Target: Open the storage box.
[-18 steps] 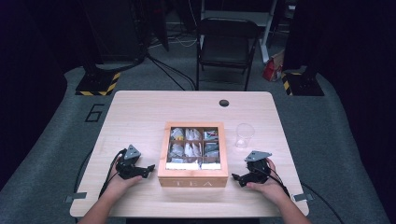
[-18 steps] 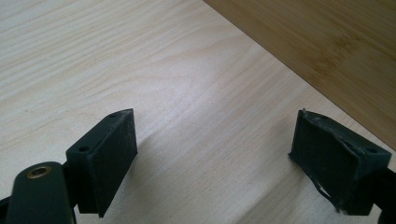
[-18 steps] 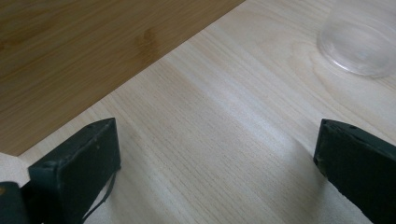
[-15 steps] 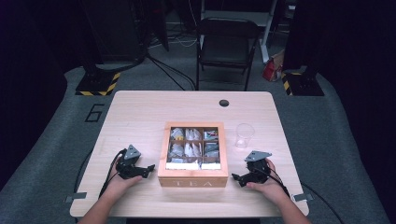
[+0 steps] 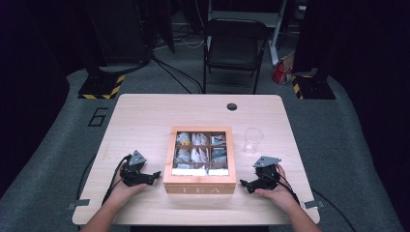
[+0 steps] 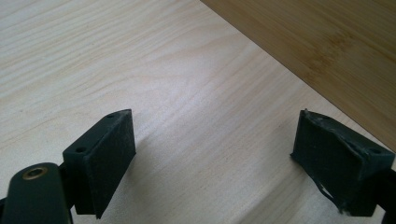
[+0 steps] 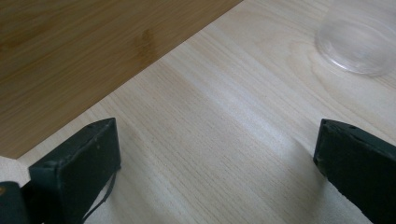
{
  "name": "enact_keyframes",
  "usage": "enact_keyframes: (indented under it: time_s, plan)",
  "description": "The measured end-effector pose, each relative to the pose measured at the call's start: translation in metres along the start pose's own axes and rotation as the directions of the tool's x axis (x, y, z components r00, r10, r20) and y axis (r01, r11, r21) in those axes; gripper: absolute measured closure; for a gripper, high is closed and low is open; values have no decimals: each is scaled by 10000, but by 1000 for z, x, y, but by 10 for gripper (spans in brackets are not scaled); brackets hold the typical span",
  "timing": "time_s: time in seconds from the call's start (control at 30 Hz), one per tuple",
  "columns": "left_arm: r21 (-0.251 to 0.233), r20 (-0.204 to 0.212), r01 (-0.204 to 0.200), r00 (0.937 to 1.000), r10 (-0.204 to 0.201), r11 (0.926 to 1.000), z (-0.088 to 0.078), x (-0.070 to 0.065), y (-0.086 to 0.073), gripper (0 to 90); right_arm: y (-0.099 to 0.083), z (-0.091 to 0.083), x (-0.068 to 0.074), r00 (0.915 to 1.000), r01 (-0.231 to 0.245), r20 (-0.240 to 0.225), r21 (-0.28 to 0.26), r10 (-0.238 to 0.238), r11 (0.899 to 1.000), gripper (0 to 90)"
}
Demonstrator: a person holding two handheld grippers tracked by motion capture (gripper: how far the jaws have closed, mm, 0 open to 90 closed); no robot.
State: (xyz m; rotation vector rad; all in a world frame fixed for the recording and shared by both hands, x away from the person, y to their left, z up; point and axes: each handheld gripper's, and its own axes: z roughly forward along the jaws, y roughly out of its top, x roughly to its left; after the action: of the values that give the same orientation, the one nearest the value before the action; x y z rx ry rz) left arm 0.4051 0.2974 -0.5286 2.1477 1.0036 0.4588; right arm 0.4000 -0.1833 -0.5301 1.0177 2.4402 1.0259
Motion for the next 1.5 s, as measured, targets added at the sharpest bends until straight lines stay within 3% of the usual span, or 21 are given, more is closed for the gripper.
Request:
enact_keyframes:
  time_s: [0.33, 0.47, 0.5, 0.63, 0.83, 0.9, 1.0, 1.1, 1.2, 1.3, 1.37, 1.43, 1.5]
  plan:
    - [-84, 54, 126, 9999, -126, 9999, -1, 0, -1, 147, 0, -1, 0, 10000, -87, -20, 83, 87, 9999, 9]
    - [-108, 44, 172, 9998, -172, 9998, -1, 0, -1, 157, 1, -2, 0, 9999, -105, 23, -74, 105, 9999, 85]
    - [-82, -8, 139, 9999, -139, 9999, -2, 1, -1, 174, 1, -3, 0, 9999, -172, -20, -160, 172, 9997, 143]
    - [-194, 125, 532, 9985, -530, 9984, -4, 3, 0, 230, 2, -5, 0, 10000, -24, -57, -125, 23, 9999, 224]
    - [-107, 330, 1103, 9934, -1099, 9938, -11, 4, 2, 275, 6, -12, 2, 10000, -65, 11, -162, 65, 9998, 262]
    - [-187, 334, 1141, 9930, -1134, 9933, -13, 3, 3, 290, 8, -15, 3, 9998, -43, 176, -140, 45, 9999, 267]
    - [-120, 395, 1083, 9934, -1078, 9940, -16, 1, 5, 307, 11, -20, 2, 9989, -470, -86, -141, 469, 9988, 304]
    - [-118, 360, 1005, 9943, -1000, 9949, -20, -2, 7, 316, 12, -26, 2, 9974, -727, -45, -311, 726, 9969, 316]
    - [-139, 293, 1241, 9919, -1237, 9922, -23, -5, 8, 338, 13, -29, 1, 9972, -741, -66, -381, 739, 9965, 333]
    - [-253, 504, 1373, 9894, -1359, 9902, -27, -6, 10, 347, 14, -32, 2, 9972, -745, -127, -353, 741, 9966, 349]
    - [-294, 482, 1376, 9895, -1361, 9900, -29, -7, 11, 348, 15, -33, 2, 9977, -669, -89, -392, 666, 9970, 360]
    - [-209, 404, 1081, 9934, -1072, 9939, -32, -9, 12, 355, 17, -37, 5, 9980, -637, -10, -527, 637, 9966, 386]
    - [-222, 398, 1122, 9930, -1113, 9934, -35, -10, 12, 358, 19, -39, 6, 9981, -609, -19, -541, 609, 9967, 398]
